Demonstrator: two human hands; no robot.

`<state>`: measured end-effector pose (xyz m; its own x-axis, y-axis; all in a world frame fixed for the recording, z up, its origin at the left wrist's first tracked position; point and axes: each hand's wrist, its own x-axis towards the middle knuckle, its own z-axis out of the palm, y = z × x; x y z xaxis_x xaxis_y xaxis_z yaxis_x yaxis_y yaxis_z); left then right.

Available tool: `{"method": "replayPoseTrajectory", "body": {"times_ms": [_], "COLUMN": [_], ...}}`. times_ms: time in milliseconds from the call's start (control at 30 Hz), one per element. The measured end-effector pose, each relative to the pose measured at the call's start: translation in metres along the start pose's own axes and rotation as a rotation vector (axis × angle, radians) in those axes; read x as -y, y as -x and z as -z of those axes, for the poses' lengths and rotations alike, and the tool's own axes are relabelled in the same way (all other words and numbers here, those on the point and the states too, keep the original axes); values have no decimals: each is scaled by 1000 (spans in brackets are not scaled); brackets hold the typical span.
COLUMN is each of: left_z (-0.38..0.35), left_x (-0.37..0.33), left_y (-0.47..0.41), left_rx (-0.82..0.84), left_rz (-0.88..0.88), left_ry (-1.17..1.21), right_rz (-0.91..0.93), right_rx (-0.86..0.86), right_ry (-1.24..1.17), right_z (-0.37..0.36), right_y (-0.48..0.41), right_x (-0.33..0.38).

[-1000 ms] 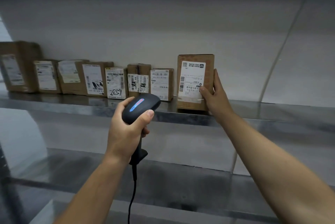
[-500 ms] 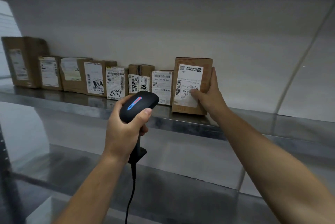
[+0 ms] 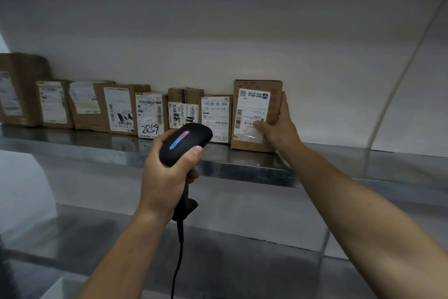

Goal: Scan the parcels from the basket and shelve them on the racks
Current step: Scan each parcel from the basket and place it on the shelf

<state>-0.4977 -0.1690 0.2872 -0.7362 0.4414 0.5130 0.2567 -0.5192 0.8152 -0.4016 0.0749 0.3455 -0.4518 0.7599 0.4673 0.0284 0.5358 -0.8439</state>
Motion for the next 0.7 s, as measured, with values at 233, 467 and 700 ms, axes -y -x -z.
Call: {"method": "replayPoseTrajectory", "body": {"times_ms": [233, 467, 700], "left_z": [13, 17, 1], "left_x": [0, 9, 22], "left_y": [-12, -14, 3], "left_rx": [68, 169, 294], "left_rz": [23, 70, 116], "left_ry": [1, 31, 101], "right_rz": [-16, 13, 145], "right_rx": [-33, -88, -203], "right_ry": [-30, 81, 316], "right_z": [-3, 4, 26], "right_y": [5, 37, 89], "right_x": [3, 14, 9]}}
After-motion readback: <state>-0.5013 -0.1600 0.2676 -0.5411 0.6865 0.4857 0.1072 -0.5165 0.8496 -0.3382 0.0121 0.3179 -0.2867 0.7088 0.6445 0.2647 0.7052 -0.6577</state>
